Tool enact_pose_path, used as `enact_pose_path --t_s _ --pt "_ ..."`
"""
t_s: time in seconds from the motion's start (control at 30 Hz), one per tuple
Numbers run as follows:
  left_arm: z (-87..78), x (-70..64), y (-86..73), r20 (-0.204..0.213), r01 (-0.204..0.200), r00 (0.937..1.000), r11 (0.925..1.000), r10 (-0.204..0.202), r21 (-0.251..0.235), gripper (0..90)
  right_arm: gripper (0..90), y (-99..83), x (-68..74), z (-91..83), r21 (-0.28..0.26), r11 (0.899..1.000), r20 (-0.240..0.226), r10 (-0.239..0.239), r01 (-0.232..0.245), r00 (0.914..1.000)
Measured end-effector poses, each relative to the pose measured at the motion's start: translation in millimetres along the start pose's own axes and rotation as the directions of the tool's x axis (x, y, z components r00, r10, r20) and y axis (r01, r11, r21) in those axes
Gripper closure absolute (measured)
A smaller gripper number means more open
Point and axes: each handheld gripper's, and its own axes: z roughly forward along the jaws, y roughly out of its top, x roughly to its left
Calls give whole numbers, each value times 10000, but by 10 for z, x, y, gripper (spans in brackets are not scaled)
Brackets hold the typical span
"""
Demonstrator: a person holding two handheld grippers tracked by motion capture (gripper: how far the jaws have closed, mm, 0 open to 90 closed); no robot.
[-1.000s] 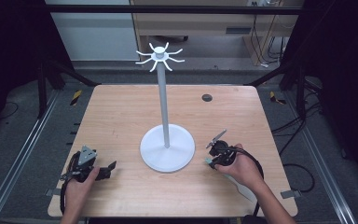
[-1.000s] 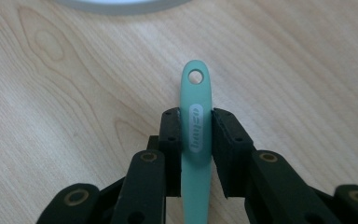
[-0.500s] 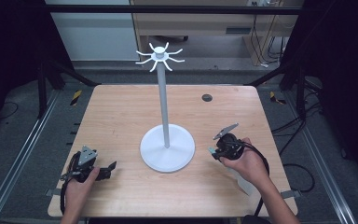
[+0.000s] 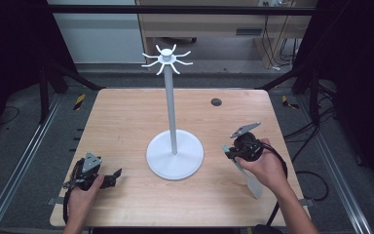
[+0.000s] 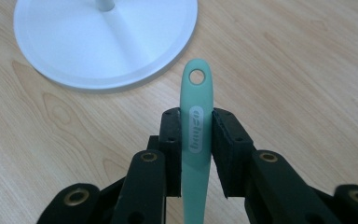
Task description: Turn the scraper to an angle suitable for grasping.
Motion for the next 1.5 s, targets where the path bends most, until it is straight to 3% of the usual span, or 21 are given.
enact_pose_path --t_s 0.33,0.83,1.17,1.2,1.5 --pt "-1 0 0 -2 2 10000 10000 -2 -3 37 744 42 -43 -94 -341 9994 73 13 -10 10000" --pt "0 -5 1 3 -10 10000 10000 10 4 37 743 131 -83 -235 -1289 9916 241 156 -124 9996" --pt "2 -8 1 12 9 10000 10000 -9 -12 37 744 243 -117 -410 -2050 9785 459 338 -237 9984" --pt "2 -7 1 8 10 10000 10000 -10 -12 37 743 265 -125 -444 -2280 9733 508 375 -250 9980" --pt "5 -15 2 39 -21 10000 10000 21 -5 37 743 352 -131 -568 -2830 9588 611 433 -243 9972"
